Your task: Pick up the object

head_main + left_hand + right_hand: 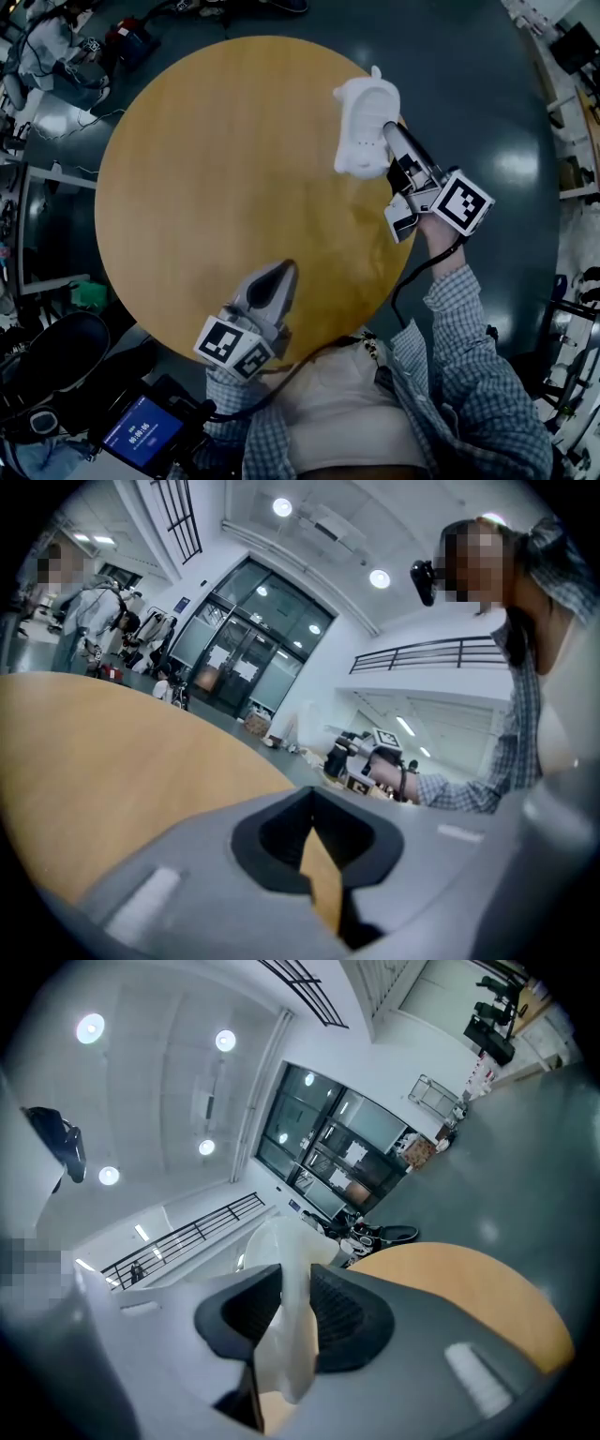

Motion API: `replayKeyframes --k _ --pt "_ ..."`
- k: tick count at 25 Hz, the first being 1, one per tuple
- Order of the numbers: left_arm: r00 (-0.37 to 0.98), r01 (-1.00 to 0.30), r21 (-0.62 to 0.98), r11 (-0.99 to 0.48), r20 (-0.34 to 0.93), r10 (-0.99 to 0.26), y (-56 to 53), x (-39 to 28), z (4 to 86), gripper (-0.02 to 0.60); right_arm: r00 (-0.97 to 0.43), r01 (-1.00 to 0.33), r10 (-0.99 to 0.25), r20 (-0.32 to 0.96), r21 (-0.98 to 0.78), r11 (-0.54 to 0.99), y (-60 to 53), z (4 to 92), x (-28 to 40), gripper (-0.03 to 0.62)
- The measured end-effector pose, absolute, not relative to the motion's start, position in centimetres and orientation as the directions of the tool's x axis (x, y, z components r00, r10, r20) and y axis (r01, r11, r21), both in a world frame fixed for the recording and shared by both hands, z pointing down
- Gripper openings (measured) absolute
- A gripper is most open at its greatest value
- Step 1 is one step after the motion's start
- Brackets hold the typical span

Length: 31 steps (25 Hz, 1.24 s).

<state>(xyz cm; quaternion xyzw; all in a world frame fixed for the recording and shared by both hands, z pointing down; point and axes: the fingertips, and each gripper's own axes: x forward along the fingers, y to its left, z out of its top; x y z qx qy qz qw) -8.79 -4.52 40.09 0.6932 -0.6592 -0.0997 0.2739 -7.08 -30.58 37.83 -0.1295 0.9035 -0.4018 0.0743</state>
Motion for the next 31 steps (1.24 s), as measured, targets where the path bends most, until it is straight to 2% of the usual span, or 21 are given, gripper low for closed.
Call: replayKeyframes --k 13,31 --pt "0.211 -0.872 0.48 -0.099 0.186 -0.96 -2.8 -3.6 38.8 0.003 -0.925 -0.192 -0.369 -0.09 -0.726 0.66 -26.0 34.6 1.7 0.101" --pt "0.203 -0.874 0.476 -0.1 0.169 -0.965 -2.8 -4.1 39.6 0.003 -0.93 -0.189 -0.359 -0.084 -0.727 0.661 -26.0 35.1 1.5 0.101"
